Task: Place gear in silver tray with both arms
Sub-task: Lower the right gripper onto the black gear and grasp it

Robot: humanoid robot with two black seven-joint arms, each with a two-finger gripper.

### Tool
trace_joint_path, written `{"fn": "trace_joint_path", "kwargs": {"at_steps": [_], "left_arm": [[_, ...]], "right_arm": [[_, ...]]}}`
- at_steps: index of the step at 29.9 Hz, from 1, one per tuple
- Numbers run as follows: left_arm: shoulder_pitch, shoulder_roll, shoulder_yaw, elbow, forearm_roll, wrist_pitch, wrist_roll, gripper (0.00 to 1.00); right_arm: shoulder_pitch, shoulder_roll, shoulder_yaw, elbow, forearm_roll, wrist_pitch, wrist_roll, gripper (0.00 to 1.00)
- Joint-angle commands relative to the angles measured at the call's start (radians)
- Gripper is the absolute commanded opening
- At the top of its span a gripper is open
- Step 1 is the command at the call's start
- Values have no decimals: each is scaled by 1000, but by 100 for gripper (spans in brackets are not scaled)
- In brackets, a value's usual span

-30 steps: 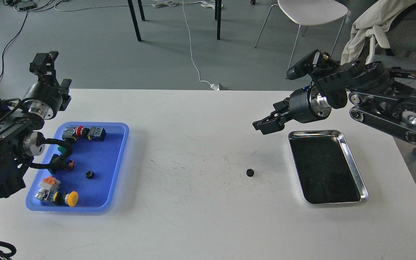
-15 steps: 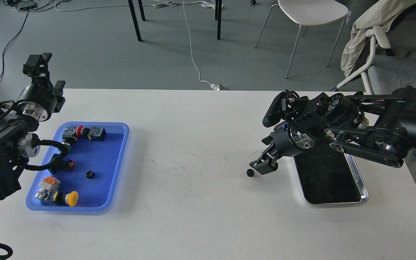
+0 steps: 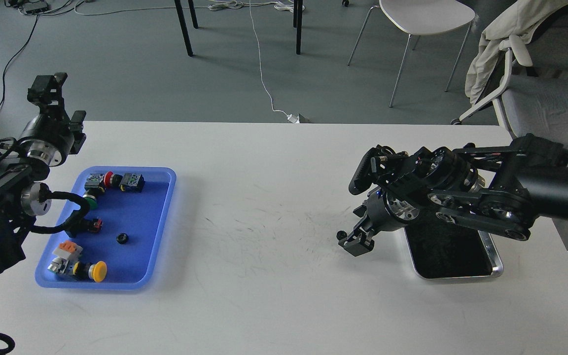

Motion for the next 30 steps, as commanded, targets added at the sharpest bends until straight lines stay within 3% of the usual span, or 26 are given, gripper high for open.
{"fn": "trace_joint_path", "kwargs": {"at_steps": [1, 30], "left_arm": [[6, 0, -1, 0, -15, 0, 0, 98], [9, 16, -1, 0, -15, -1, 0, 98]], "right_arm": [[-14, 23, -1, -19, -1, 0, 0, 84], [-33, 60, -1, -80, 1, 0, -2, 48]]}}
